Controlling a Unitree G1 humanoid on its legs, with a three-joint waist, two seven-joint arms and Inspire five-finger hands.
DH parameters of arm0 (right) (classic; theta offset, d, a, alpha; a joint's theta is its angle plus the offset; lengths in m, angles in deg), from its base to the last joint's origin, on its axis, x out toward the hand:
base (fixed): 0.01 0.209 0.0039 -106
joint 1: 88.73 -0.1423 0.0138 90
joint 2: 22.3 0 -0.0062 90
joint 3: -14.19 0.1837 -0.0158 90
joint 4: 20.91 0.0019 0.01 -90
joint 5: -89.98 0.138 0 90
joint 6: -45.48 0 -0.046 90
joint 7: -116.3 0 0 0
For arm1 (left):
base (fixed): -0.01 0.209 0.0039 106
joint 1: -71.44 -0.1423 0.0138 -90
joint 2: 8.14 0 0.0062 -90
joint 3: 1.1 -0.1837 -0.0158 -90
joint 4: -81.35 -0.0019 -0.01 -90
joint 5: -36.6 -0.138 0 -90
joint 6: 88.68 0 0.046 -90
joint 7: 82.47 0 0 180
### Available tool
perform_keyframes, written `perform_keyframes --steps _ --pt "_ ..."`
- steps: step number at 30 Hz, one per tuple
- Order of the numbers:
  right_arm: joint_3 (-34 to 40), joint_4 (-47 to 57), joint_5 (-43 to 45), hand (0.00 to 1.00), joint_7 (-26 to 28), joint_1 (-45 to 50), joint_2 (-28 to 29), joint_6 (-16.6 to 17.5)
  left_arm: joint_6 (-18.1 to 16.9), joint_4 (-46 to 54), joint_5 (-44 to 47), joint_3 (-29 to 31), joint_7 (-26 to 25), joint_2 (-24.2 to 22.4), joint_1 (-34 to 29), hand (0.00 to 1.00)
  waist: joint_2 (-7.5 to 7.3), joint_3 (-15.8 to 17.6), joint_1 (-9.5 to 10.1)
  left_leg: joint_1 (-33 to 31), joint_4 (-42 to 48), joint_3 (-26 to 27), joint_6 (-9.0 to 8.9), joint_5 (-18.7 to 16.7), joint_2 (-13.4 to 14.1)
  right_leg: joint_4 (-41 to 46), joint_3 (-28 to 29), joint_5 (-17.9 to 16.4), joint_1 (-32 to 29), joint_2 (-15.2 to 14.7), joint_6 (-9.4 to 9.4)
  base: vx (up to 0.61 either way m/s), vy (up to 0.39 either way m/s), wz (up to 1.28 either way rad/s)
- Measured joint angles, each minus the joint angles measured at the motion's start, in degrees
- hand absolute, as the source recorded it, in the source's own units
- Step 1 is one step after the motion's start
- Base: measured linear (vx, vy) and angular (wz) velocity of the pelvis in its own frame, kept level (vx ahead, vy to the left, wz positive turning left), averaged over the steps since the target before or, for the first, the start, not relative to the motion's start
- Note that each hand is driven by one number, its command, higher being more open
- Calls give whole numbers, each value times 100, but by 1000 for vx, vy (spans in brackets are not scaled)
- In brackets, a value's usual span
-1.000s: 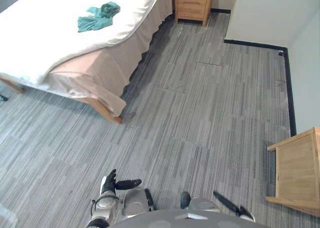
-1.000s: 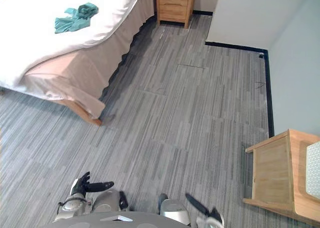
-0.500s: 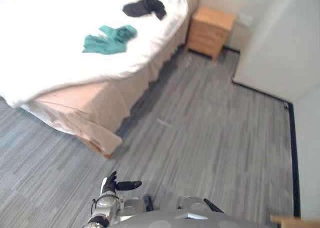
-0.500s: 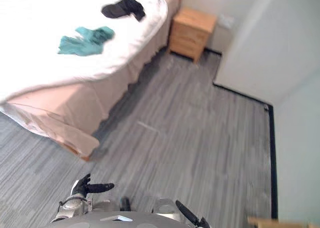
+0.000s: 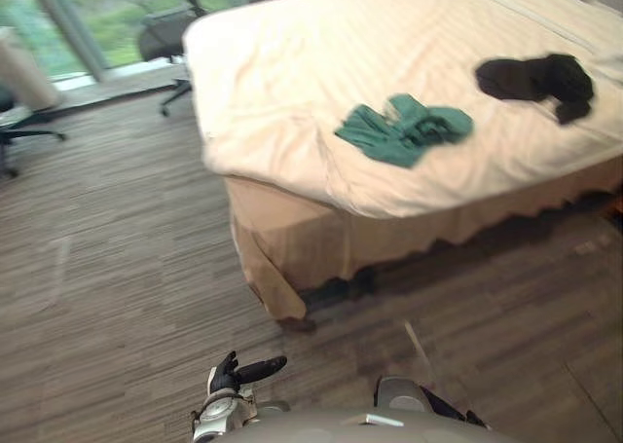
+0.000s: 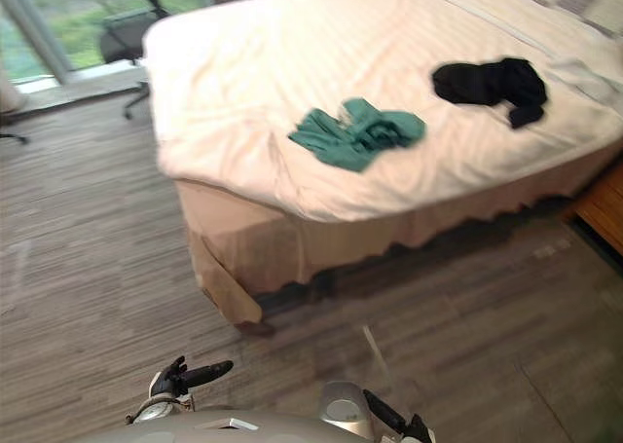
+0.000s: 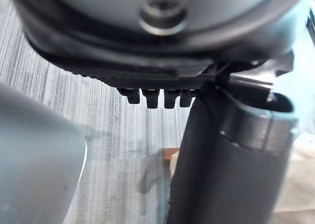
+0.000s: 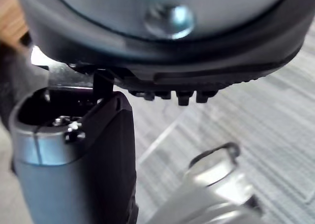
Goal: Tidy up the quilt and then pick up the clothes from the bed and put them into the laundry hamper
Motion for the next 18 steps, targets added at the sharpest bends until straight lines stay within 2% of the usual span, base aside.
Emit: perform_keyframes --steps 2,3,4,5,7,10,14,15,18 --pt "-135 42 6 100 34 -236 -66 55 -14 -2 -1 -358 15 110 14 100 -27 8 -3 2 -385 976 43 -11 68 -318 -293 -8 395 -108 -17 96 -244 63" --pt "-186 65 10 100 68 -283 -85 93 -13 -8 -2 -444 15 125 14 100 -25 6 -13 2 -648 1052 54 29 12 -364 -333 -8 436 -117 -15 39 -88 33" --pt "-230 80 9 100 97 -347 -94 149 -13 -13 -2 -499 18 131 18 100 -17 3 -12 -7 -1097 1088 113 256 -68 -389 -361 -9 430 -114 -10 25 -11 24" --pt "-257 66 16 100 170 -401 -71 151 -7 -60 3 -555 41 161 41 100 -13 -9 -24 -3 -1635 1045 14 577 -160 -476 -412 3 443 -46 38 24 14 21" --pt "-245 9 13 100 174 -392 -14 125 -5 -111 22 -660 50 276 84 100 -174 -26 -26 140 -2090 1005 73 808 -332 -711 -442 107 546 -102 115 45 19 22" --pt "-187 -154 3 100 174 -242 66 95 1 -138 51 -666 64 374 107 100 -342 37 -18 434 -2483 1046 127 954 -549 -1010 -447 223 812 -188 158 41 82 3" --pt "-142 -170 9 100 175 73 92 59 -5 -234 60 -711 82 430 79 100 -351 -22 -93 655 -2745 1073 156 998 -660 -1183 -440 231 973 -243 173 29 64 -2" --pt "-117 -181 15 100 171 120 91 38 -5 -243 266 -702 83 451 50 100 -344 -18 -148 659 -2829 1075 167 1039 -680 -1186 -443 234 957 -249 178 44 27 0" --pt "-27 -243 17 100 163 149 90 25 5 -374 908 -444 62 437 29 100 -340 -13 -148 731 -2978 1082 158 1103 -681 -1201 -452 246 959 -230 198 22 -5 1"
